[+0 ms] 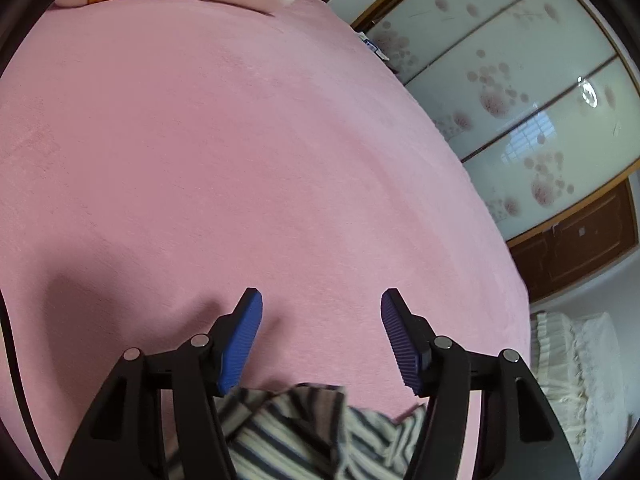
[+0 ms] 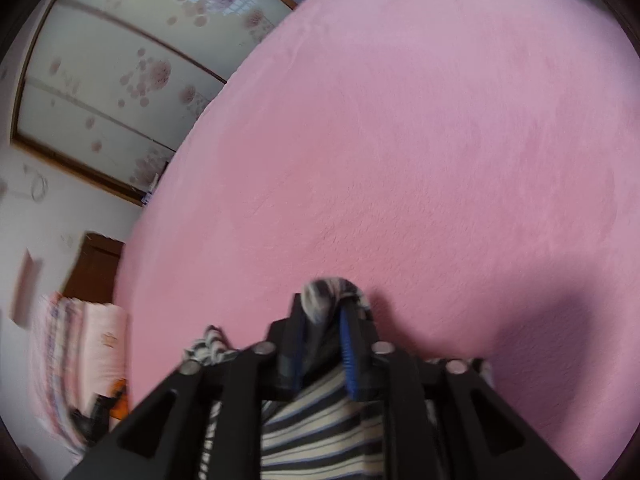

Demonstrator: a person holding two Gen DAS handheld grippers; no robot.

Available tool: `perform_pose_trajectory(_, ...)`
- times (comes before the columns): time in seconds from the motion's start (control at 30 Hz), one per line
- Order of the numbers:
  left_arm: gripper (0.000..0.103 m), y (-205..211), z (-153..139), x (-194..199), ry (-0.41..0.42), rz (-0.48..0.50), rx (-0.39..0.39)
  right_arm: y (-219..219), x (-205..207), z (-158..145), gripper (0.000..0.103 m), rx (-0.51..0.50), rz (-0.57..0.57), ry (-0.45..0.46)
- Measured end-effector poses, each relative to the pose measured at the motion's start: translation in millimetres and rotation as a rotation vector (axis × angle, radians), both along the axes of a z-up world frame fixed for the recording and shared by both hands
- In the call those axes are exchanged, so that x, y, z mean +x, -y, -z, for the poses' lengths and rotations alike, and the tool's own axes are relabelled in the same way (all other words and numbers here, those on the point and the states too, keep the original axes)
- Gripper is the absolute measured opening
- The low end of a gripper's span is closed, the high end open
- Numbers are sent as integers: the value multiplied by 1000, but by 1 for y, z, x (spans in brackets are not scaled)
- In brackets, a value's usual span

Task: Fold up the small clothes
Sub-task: 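Lay the hem over toward the collar and open both tools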

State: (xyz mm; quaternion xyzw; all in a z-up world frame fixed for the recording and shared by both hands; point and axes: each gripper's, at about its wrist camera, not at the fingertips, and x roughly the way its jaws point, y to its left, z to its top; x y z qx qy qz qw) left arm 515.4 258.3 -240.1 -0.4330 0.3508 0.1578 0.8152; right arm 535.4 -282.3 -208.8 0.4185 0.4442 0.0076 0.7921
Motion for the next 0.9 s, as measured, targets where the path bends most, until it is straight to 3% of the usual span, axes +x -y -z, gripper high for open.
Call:
perform_pose_trajectory(0.1,60,0,1,-7,-26,60,48,10,-13,-1,43,-6,39,-16)
perform_pose_trajectory(0.23,60,2,-8,-24,-33,185,168,16,-33,-16,44,-112,14,2)
perform_pose_trajectory(0.3,60,14,-16,-33,-33,292,255,11,-44,-30,44,-222,-27,32)
perform_pose_trajectory(0.43,60,42,-27,-46,-21,512,351,-15,-56,-51,44,-382,-141,81)
perform_pose_trajectory(0.53,60,75,-28,-61,-27,733,443,-48,-66,-61,44,-436,-242,130)
perform_pose_trajectory(0.63,60,105,-23,-69,-44,884,472,-83,-77,-59,43,-460,-346,156)
perform_pose_trajectory(0.8,60,171,-6,-81,-88,1143,440,-151,-79,-30,13,-475,-533,114)
perform_pose_trajectory(0.9,60,195,0,-76,-96,1188,488,-184,-79,-11,12,-498,-594,87)
